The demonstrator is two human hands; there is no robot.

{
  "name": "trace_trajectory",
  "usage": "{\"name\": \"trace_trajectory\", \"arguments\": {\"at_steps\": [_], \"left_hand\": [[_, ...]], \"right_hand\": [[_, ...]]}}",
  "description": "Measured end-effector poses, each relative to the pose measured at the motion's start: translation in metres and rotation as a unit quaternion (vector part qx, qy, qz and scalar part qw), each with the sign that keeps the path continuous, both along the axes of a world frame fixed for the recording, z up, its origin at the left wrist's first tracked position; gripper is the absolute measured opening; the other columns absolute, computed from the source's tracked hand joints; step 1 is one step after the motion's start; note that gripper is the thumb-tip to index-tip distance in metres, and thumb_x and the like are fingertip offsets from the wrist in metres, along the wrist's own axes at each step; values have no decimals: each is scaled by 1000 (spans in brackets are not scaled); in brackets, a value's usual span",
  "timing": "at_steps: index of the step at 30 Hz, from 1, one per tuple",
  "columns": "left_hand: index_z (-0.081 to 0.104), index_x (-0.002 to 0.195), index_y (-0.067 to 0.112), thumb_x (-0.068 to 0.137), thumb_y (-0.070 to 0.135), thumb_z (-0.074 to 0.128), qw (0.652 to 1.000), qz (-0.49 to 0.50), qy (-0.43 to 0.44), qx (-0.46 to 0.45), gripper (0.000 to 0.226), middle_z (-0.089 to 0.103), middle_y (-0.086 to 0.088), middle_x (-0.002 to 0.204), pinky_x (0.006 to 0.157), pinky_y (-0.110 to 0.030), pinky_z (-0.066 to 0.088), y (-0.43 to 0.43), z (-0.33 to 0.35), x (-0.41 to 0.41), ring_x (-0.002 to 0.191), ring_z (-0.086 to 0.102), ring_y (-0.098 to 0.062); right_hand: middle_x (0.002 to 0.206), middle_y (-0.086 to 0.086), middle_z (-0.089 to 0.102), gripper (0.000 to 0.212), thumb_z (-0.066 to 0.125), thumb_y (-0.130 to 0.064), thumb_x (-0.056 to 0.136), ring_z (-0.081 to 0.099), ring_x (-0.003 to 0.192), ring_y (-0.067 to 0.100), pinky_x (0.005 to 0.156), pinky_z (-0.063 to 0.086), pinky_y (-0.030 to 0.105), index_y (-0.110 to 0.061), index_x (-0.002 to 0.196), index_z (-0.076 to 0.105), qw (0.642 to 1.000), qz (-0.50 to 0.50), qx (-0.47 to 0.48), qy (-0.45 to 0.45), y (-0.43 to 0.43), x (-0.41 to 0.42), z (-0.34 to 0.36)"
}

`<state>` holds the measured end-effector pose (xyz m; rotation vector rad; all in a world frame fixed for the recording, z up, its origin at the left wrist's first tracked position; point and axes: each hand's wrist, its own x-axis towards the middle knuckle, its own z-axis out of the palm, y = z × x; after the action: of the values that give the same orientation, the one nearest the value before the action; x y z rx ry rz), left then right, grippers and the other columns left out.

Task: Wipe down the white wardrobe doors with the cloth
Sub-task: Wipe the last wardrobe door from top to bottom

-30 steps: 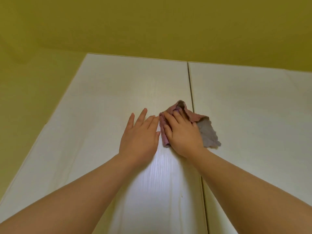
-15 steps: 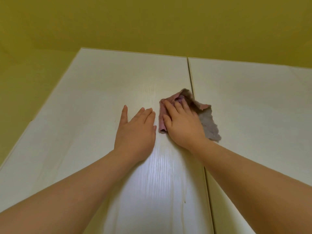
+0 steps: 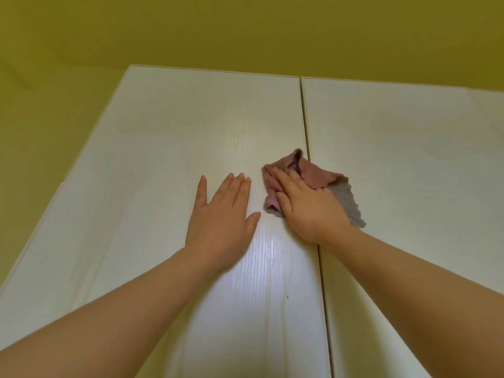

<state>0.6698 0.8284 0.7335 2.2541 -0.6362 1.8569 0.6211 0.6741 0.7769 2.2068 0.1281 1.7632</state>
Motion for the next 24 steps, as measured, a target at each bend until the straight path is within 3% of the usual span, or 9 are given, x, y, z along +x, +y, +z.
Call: {"name": "trace_trajectory", "arguments": {"at_steps": [2, 5, 7, 9, 12, 14, 18, 22, 24], "left_hand": [[-10, 151, 16, 100, 45, 8, 1000, 18, 16, 2, 61, -11, 2, 159, 114, -45, -17, 6, -3, 2, 145, -11, -10], [-5, 152, 17, 93, 52, -3, 999, 32, -7, 4, 68, -3, 3, 160, 112, -45, -21, 13, 3, 5, 146, -6, -9], [-4, 152, 17, 88, 54, -8, 999, 33, -11, 15, 74, -2, 3, 160, 110, -45, -22, 13, 4, 4, 146, -5, -9], [-8, 151, 16, 97, 50, 4, 999, 37, 12, 25, 65, -9, 2, 159, 112, -46, -20, 9, 1, 0, 146, -10, -10], [-10, 151, 14, 99, 45, 9, 999, 25, 21, 19, 63, -12, 1, 159, 113, -46, -18, 7, 0, 0, 145, -13, -11], [-9, 151, 15, 99, 44, 9, 1000, 13, 22, 15, 62, -11, 2, 159, 113, -45, -18, 7, 1, 1, 145, -12, -10], [-8, 151, 14, 100, 43, 12, 999, 21, 36, 17, 62, -11, 2, 159, 112, -46, -18, 6, -1, 1, 145, -12, -11], [-9, 151, 15, 100, 44, 11, 999, 25, 32, 18, 62, -12, 2, 159, 112, -48, -18, 7, -2, 0, 145, -12, -10], [-10, 151, 15, 100, 44, 10, 999, 27, 33, 18, 62, -13, 3, 159, 112, -48, -18, 8, -2, 0, 145, -13, -9]], "right_hand": [[156, 3, 9, 52, 21, -34, 100, 3, 144, 19, 112, 10, 34, -22, 149, 6, 997, -7, 77, -14, 8, 2, 9], [150, 4, 28, 54, 23, -39, 95, 13, 141, 21, 112, 7, 31, -22, 147, 22, 999, 34, -24, -6, 29, 10, -13], [147, 0, 36, 61, 14, -44, 89, 32, 134, 21, 108, 22, 32, -22, 144, 32, 993, 65, -101, 19, 21, 6, -25], [148, 1, 34, 57, 18, -40, 92, 45, 125, 23, 99, 36, 34, -20, 145, 29, 997, 57, -56, -1, 9, -2, -11], [156, 4, 11, 52, 21, -32, 100, 8, 143, 23, 114, 7, 34, -19, 149, 8, 998, 3, 60, -14, 15, 4, -7], [155, 5, 16, 56, 16, -41, 97, 5, 144, 23, 114, -2, 32, -18, 148, 13, 1000, 12, -7, 8, 21, 11, -25], [151, 2, 30, 54, 29, -33, 95, 47, 123, 26, 97, 37, 35, -22, 147, 23, 998, 35, -43, 13, 6, 1, -24], [154, 3, 20, 54, 21, -34, 96, 11, 143, 20, 113, 4, 28, -20, 148, 16, 999, 30, -22, 17, 14, 6, -30], [144, 7, 42, 57, 20, -35, 90, 39, 132, 24, 108, 24, 30, -17, 141, 37, 993, 57, -99, 22, 14, 5, -46]]}}
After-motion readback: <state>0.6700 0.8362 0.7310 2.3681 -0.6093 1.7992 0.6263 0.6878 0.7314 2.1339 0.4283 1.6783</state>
